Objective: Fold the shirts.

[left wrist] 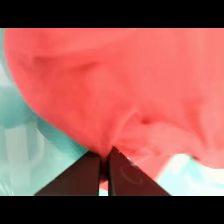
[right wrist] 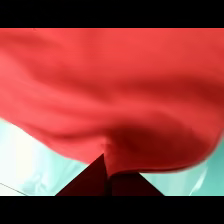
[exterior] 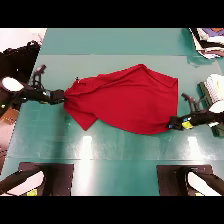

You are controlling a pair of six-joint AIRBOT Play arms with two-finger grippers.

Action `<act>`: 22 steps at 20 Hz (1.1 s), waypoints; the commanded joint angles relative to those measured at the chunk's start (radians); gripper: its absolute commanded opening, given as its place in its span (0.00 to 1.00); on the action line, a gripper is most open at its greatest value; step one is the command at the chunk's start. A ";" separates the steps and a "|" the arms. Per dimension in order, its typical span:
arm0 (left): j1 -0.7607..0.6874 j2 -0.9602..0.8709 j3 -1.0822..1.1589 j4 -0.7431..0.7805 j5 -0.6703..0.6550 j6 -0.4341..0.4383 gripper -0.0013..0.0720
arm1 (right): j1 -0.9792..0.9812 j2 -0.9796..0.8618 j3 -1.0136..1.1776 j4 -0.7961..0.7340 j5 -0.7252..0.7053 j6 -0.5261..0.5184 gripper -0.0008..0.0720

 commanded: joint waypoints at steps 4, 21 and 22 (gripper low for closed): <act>0.000 0.276 0.355 0.011 -0.050 0.000 0.06 | -0.074 0.237 0.419 0.009 -0.049 0.002 0.04; 0.000 0.345 1.053 -0.070 -0.102 -0.009 0.06 | -0.404 0.144 1.378 0.003 0.174 0.023 0.04; 0.000 0.334 0.987 -0.070 -0.111 -0.008 0.06 | -0.371 0.101 1.370 0.003 0.214 0.028 0.04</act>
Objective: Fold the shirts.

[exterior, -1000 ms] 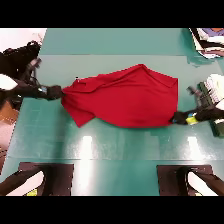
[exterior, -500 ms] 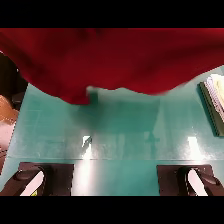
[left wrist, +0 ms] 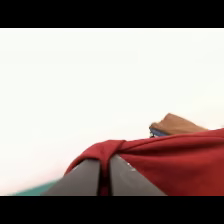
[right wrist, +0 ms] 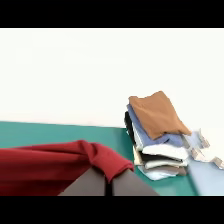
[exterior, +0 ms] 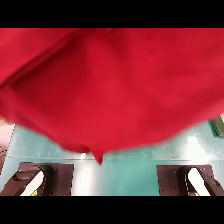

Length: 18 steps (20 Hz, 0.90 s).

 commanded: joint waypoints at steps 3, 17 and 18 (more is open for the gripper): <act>0.000 -0.082 -0.300 -0.018 -0.054 -0.001 0.06 | 0.144 -0.215 -0.061 -0.003 0.195 0.019 0.04; -0.042 -0.805 -0.498 -0.005 0.335 0.182 0.06 | 0.325 -0.928 -0.101 -0.096 -0.022 0.037 0.04; -0.042 -0.803 -0.486 -0.003 0.332 0.182 0.06 | 0.325 -0.942 -0.067 -0.098 -0.013 0.037 0.04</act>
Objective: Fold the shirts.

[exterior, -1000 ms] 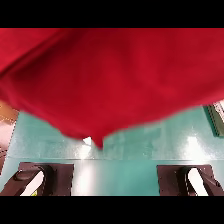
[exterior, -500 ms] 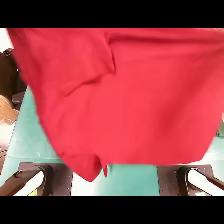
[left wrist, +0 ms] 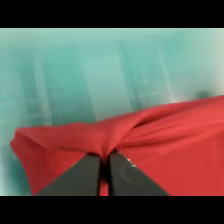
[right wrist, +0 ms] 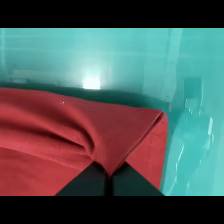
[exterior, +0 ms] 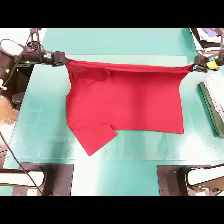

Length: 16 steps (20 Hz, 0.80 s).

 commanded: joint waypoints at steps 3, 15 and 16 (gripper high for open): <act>-0.002 -0.048 0.056 0.019 -0.056 0.019 0.06 | 0.008 -0.090 0.118 -0.041 0.006 -0.002 0.04; -0.002 -0.042 -0.234 0.097 -0.182 -0.047 0.06 | 0.080 0.083 -0.346 -0.125 -0.084 0.002 0.06; -0.002 -0.041 -0.233 0.111 -0.183 -0.066 0.25 | 0.079 0.092 -0.364 -0.097 -0.085 0.002 0.29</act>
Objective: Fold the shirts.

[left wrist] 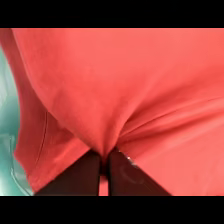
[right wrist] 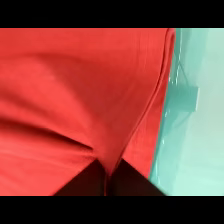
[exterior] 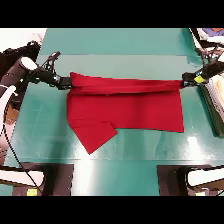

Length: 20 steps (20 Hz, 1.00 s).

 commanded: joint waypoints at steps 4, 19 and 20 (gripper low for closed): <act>0.045 0.039 -0.011 0.047 -0.140 -0.081 0.59 | -0.037 0.116 -0.118 0.091 0.023 0.001 0.47; -0.102 0.550 -0.821 -0.031 -0.023 -0.208 0.59 | -0.063 0.522 -0.520 0.094 -0.077 -0.001 0.47; -0.114 0.550 -0.838 -0.046 0.016 -0.211 0.59 | -0.056 0.521 -0.520 0.094 -0.077 -0.001 0.47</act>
